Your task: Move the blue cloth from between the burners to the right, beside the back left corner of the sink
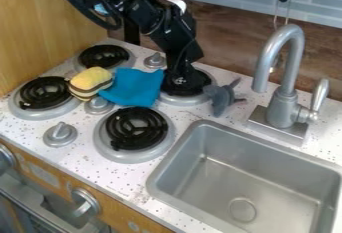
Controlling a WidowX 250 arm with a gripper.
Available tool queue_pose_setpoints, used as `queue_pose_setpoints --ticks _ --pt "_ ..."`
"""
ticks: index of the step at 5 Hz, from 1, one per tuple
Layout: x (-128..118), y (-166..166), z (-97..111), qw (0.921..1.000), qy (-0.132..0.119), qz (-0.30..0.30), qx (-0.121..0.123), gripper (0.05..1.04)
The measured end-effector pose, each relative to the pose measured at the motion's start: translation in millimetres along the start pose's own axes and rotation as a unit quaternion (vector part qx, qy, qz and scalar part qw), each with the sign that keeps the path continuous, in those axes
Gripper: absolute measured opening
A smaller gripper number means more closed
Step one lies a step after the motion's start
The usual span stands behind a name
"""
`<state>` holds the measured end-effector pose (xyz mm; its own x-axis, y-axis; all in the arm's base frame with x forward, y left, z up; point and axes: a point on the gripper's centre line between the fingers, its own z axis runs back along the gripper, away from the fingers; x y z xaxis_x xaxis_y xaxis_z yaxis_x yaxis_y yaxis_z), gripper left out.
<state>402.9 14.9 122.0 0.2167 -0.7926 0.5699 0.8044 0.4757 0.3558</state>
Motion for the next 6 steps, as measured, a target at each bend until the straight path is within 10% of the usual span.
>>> queue_pose_setpoints --ticks 1,3,4,6 --pt "-8 -7 -10 0.9998 0.006 0.009 -0.016 1.005" --pt "-45 -10 -12 0.9934 0.091 0.064 0.028 1.005" --pt "-56 -5 5 0.9722 0.15 0.123 0.131 1.005" --pt "-77 29 25 0.9316 0.199 0.203 0.227 1.005"
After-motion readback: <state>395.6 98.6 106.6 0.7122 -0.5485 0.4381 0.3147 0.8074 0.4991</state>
